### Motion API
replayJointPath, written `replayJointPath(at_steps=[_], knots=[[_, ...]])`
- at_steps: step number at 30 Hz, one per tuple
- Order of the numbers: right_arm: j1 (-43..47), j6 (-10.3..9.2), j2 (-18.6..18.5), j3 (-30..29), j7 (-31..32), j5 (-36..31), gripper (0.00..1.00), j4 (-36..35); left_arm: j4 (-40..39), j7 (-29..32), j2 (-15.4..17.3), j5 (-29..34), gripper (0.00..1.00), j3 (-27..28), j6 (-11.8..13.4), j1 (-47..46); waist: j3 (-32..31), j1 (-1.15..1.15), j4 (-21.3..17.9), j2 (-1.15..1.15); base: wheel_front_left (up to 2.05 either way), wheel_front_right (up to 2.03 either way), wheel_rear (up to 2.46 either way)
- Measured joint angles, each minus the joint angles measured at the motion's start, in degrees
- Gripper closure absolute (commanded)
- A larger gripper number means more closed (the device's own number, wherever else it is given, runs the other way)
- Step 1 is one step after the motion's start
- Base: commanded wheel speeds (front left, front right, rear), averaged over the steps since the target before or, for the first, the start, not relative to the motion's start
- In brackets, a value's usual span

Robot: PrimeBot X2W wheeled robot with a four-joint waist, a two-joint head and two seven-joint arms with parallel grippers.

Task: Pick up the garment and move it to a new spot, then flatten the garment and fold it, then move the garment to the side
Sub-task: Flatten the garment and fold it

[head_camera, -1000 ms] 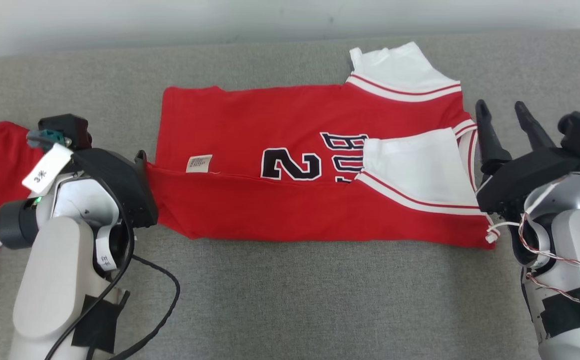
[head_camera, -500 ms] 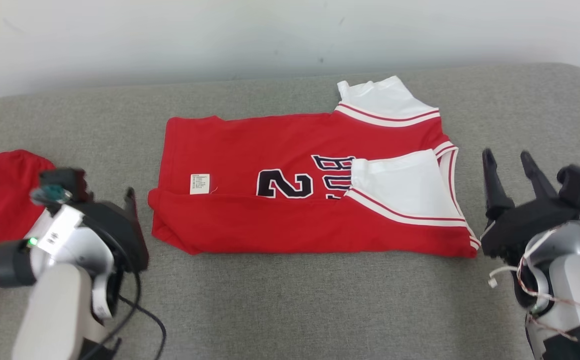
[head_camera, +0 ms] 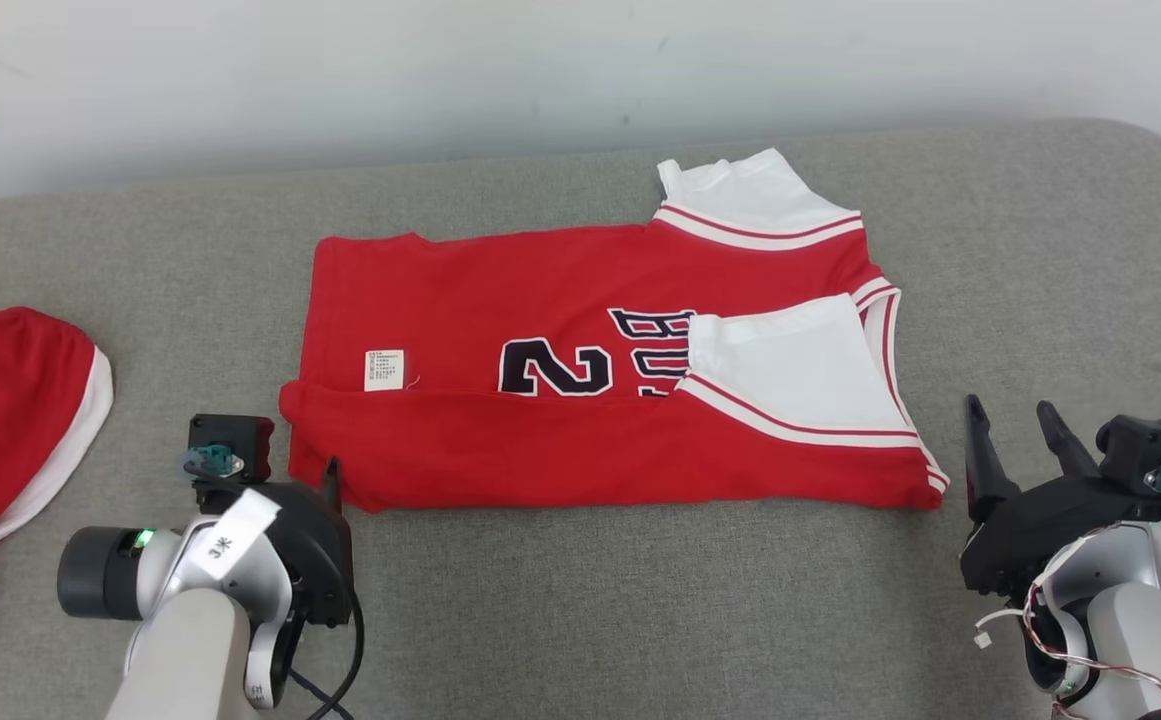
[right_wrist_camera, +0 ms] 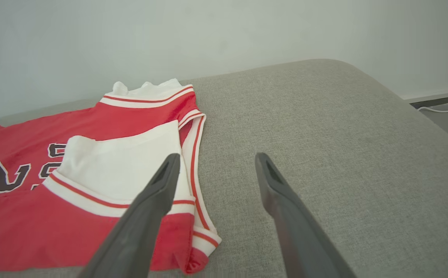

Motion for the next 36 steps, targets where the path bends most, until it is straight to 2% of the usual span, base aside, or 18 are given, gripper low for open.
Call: replayJointPath(at_steps=[16, 27, 34, 36], knots=[[-0.79, 0.02, 0.57, 2.7, 3.01, -0.52, 0.0, 6.81, 3.94, -1.55, -0.13, 1.62, 0.0, -1.18, 0.14, -0.8, 3.11, 0.01, 0.86, 0.0, 0.0, 0.0, 0.0], [-1.24, 0.04, 0.8, 3.35, 4.98, -0.52, 0.0, 9.0, 5.81, -3.56, -0.08, 1.62, 0.0, -1.59, 0.01, -1.42, 3.19, 0.01, 1.01, 0.0, 0.0, 0.0, 0.0], [-1.31, 0.04, 0.81, 3.32, 5.0, -0.52, 0.0, 9.65, 5.57, -6.06, 0.35, 1.72, 0.0, -2.05, -1.01, -2.94, 3.04, 0.01, 0.94, 0.0, 0.0, 0.0, 0.0], [-1.35, 0.04, 0.81, 3.3, 4.99, -0.52, 0.0, 9.81, 5.61, -6.09, 0.65, 1.74, 0.0, -2.58, -2.03, -2.97, 2.95, 0.01, 1.0, 0.0, 0.0, 0.0, 0.0]])
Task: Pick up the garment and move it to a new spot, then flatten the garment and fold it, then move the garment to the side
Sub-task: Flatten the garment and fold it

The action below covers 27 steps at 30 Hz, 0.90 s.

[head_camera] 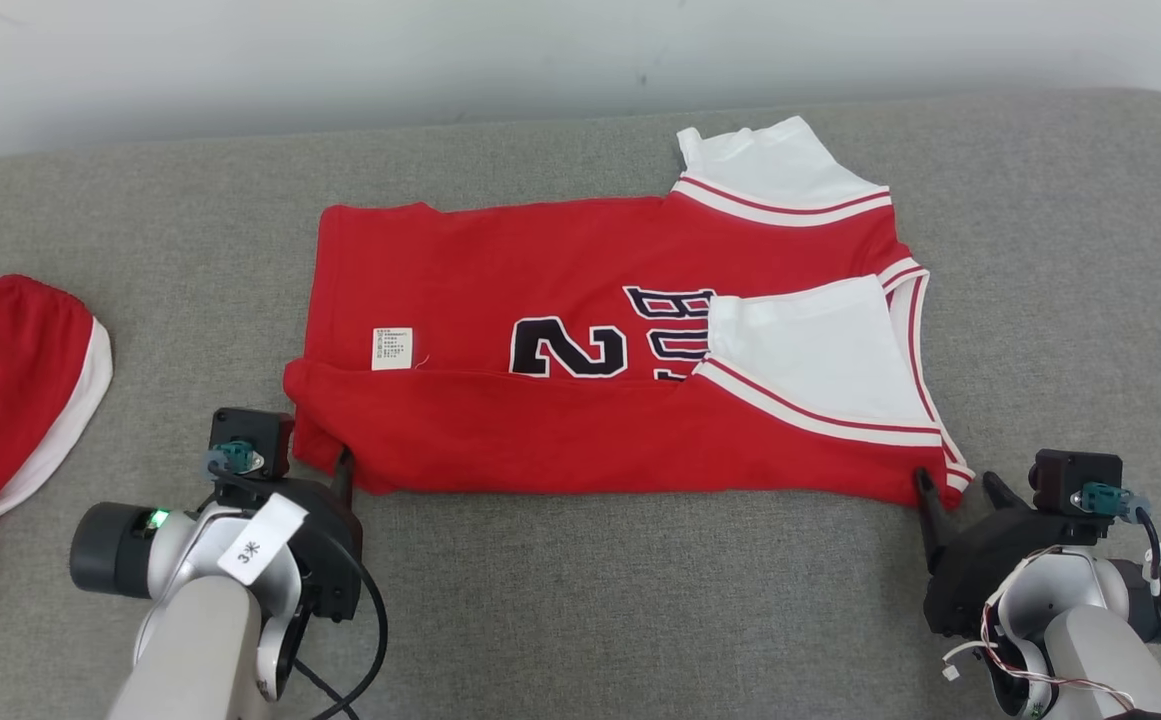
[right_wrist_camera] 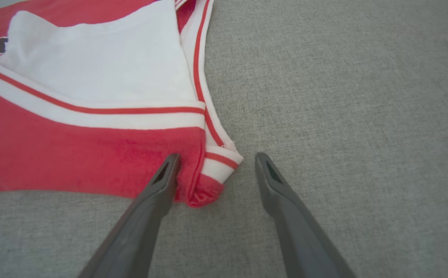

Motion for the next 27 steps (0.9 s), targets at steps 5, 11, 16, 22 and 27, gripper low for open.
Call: replayJointPath(at_steps=[5, 11, 16, 22, 27], knots=[[-0.2, 0.01, 0.0, 0.08, 0.0, 0.0, 0.0, 0.37, 0.82, -0.4, -0.34, 0.16, 0.0, -1.87, -1.53, -0.18, -0.13, 0.0, 0.12, 0.0, 0.0, 0.0, 0.0], [-0.9, 0.1, 0.01, 0.56, 0.0, 0.0, 0.0, 0.65, 1.9, -0.45, -0.58, 0.16, 0.0, -2.12, -2.07, -1.96, 0.01, 0.0, -0.09, 0.0, 0.0, 0.0, 0.0], [-1.27, 0.48, 0.32, 0.96, 0.0, 0.0, 0.0, 0.92, 3.39, -0.57, 0.05, 0.16, 0.0, -2.4, -3.08, -2.14, 0.12, 0.0, -0.85, 0.0, 0.0, 0.0, 0.0], [-1.27, 0.48, 0.32, 0.85, -0.02, 0.01, 0.0, 0.99, 4.66, -0.33, -0.11, 0.09, 0.0, -2.54, -3.46, -2.14, 0.29, 0.0, -1.36, 0.0, 0.0, 0.0, 0.0], [-1.27, 0.8, 0.34, 1.07, -0.01, 0.02, 0.13, 1.13, 5.1, -0.12, 0.19, 0.08, 0.0, -1.7, -2.88, -2.45, 0.47, 0.0, -1.59, 0.0, 0.0, 0.0, 0.0]])
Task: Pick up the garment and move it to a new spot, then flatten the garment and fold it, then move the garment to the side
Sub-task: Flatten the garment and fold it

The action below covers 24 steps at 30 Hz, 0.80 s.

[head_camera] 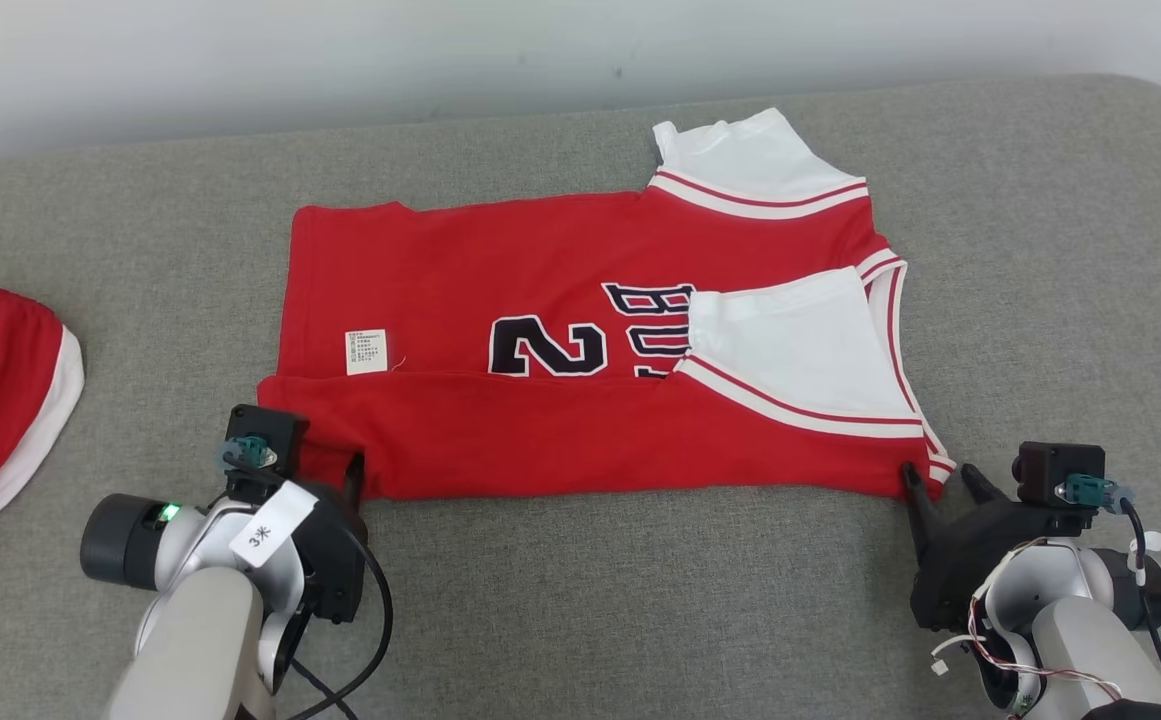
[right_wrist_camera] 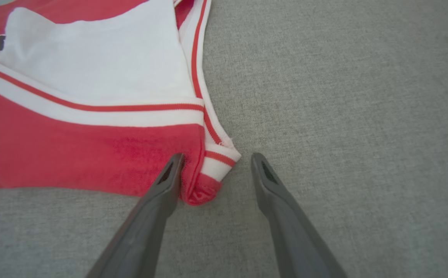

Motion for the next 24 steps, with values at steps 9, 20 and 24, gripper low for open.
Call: replayJointPath(at_steps=[9, 20, 24], knots=[[-0.09, 0.45, 0.18, 0.49, 0.51, 0.04, 0.69, 0.24, 0.96, 0.2, 0.05, -0.23, 1.0, 0.42, 0.45, -0.66, 0.16, 0.0, 0.22, 0.0, 0.0, 0.0, 0.0], [-0.08, 0.73, -0.2, 0.47, 0.94, 0.19, 1.0, 0.12, 1.56, -0.49, -0.23, -1.03, 1.0, 1.49, 1.04, -0.76, 0.26, 0.0, 0.47, 0.0, 0.0, 0.0, 0.0], [0.14, 0.77, -0.25, 0.04, 0.91, 0.62, 1.0, -0.15, 0.6, -2.49, -0.64, -3.34, 1.0, 3.38, 1.53, -0.59, 0.09, 0.0, 0.57, 0.0, 0.0, 0.0, 0.0]])
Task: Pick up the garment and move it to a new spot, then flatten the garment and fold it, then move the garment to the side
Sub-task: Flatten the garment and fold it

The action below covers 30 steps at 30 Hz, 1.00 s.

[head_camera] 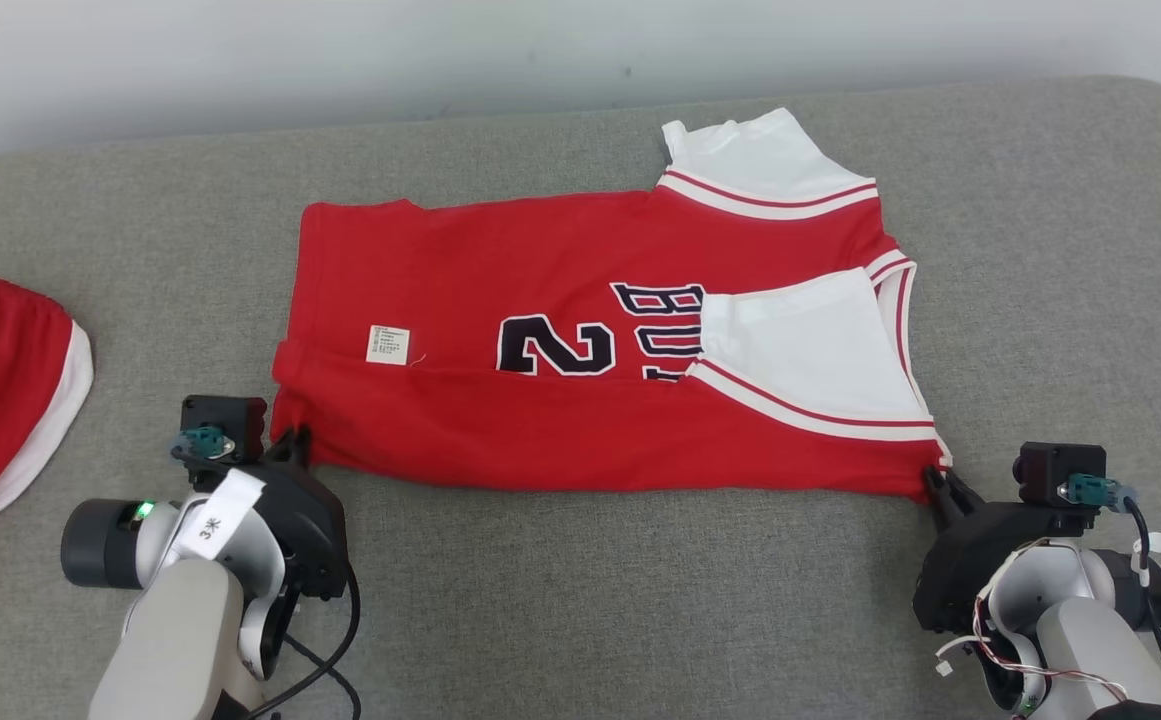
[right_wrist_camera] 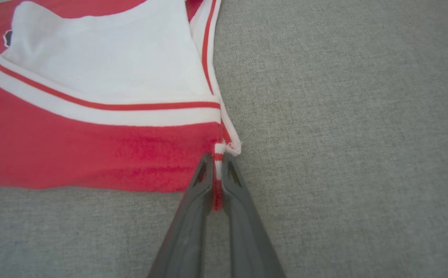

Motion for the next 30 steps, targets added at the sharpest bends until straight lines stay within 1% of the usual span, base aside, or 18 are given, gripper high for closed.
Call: replayJointPath(at_steps=[4, 10, 13, 14, 20, 26, 30], knots=[[0.15, -0.01, -0.07, -0.57, -0.15, 0.38, 1.0, -0.02, -0.93, -1.92, -0.27, -1.47, 1.0, 0.93, -0.18, 0.51, -0.42, 0.0, 0.17, 0.0, 0.0, 0.0, 0.0], [1.96, -0.35, -0.58, -1.83, -0.55, 1.02, 1.0, -0.27, -2.94, -5.94, -0.3, -4.97, 1.0, 1.7, -3.37, 5.22, -1.68, 0.0, 1.11, 0.0, 0.0, 0.0, 0.0], [3.16, -0.22, -0.48, -2.23, -0.55, 2.29, 1.0, -0.93, -3.77, -7.69, -0.27, -6.76, 1.0, 2.5, -4.24, 6.72, -2.25, 0.0, 1.52, 0.0, 0.0, 0.0, 0.0], [3.74, 0.09, -0.37, -2.43, -0.54, 2.9, 1.0, -1.34, -4.0, -8.4, -0.31, -7.82, 1.0, 2.78, -4.7, 7.2, -2.46, 0.0, 1.63, 0.0, 0.0, 0.0, 0.0], [8.28, 3.33, -0.05, -2.96, 0.57, 6.32, 1.0, -4.17, -5.63, -10.96, 0.13, -12.34, 1.0, 3.68, -6.19, 12.61, -4.1, 0.0, 1.92, 0.0, 0.0, 0.0, 0.0], [13.93, 5.06, -0.59, -3.03, 3.15, 8.77, 1.0, -8.86, -7.66, -12.57, 1.76, -16.06, 1.0, 3.12, -6.24, 20.1, -5.92, -0.01, 1.45, 0.0, 0.0, 0.0, 0.0], [19.59, 5.99, -1.12, -2.69, 5.5, 10.71, 1.0, -13.44, -10.5, -13.32, 3.16, -18.53, 1.0, 0.75, -6.58, 23.91, -6.77, -0.01, 0.98, 0.0, 0.0, 0.0, 0.0]])
